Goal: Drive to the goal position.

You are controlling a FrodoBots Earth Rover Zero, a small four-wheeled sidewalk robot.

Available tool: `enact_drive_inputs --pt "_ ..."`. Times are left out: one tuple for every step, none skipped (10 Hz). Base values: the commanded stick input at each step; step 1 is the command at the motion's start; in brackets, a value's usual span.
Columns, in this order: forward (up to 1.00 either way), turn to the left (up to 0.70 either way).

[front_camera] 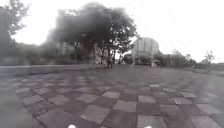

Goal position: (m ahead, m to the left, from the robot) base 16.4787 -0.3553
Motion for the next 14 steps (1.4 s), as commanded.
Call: enact_drive_inputs --pt "1.00 -0.31" --pt "1.00 -0.31" --pt "1.00 -0.31" --pt "1.00 -0.31" --pt "1.00 -0.11" --pt "1.00 0.09" --pt "1.00 0.09" --pt "1.00 0.09" --pt "1.00 0.09" --pt "1.00 0.09" --pt "1.00 -0.20" --pt "1.00 -0.31" --pt "1.00 -0.31" --pt "1.00 -0.31"
